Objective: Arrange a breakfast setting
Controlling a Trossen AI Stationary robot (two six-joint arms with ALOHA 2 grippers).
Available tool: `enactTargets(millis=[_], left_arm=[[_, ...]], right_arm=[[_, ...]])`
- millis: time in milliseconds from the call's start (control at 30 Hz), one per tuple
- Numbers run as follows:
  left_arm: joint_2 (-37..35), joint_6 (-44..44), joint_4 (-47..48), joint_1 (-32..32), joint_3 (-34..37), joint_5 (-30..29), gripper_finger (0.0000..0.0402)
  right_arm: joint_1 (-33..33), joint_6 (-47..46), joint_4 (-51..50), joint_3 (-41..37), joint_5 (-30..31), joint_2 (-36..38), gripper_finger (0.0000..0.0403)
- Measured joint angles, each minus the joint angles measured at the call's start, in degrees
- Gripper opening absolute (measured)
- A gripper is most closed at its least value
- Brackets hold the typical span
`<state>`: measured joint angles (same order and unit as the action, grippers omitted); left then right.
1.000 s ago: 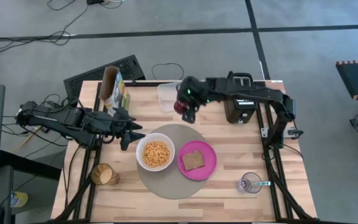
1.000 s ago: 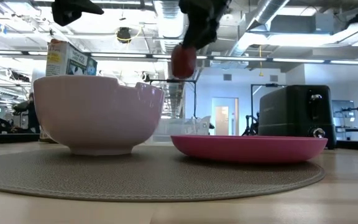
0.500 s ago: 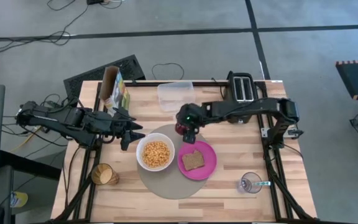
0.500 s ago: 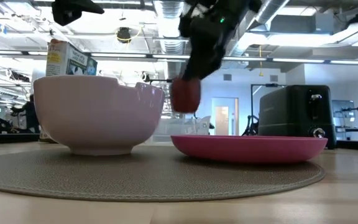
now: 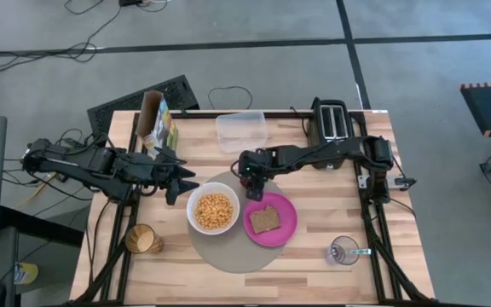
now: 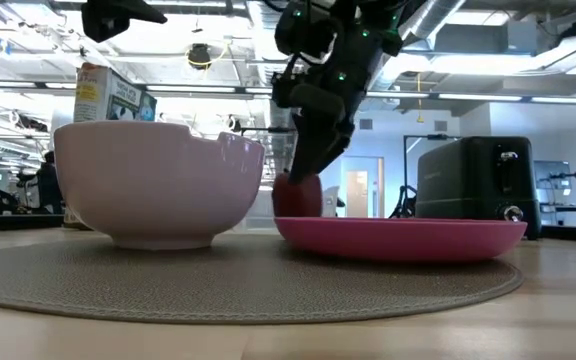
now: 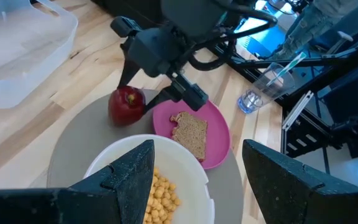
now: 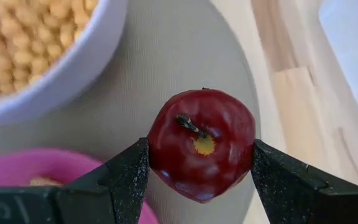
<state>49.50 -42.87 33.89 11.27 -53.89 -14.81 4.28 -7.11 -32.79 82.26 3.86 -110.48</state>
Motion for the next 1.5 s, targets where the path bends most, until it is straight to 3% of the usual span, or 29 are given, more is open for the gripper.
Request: enactTargets(millis=[133, 500, 867, 1300, 1500], left_arm=[[0.0, 0.1, 0.0, 0.0, 0.0, 0.0, 0.0229], [0.0, 0.3, 0.0, 0.0, 0.0, 0.0, 0.0229], [0.0, 0.4, 0.1, 0.0, 0.0, 0.0, 0.0229], [0.1, 0.4, -0.7, 0.0, 0.0, -0.3, 0.0229], [1.9, 3.6, -5.5, 0.0, 0.0, -3.8, 0.0229]], right_arm=[[-0.1, -0.2, 0.1, 0.0, 0.3, -0.4, 0.0284], [-1.0, 0.5, 1.6, 0.0, 0.6, -0.4, 0.0358], [-0.9, 1.6, -1.7, 1.1, 0.8, 1.1, 0.0367], [-1.6, 2.0, -9.0, 2.2, -0.9, 14.5, 0.0368], [-5.1, -4.4, -13.7, 2.2, -2.4, 22.2, 0.0368]])
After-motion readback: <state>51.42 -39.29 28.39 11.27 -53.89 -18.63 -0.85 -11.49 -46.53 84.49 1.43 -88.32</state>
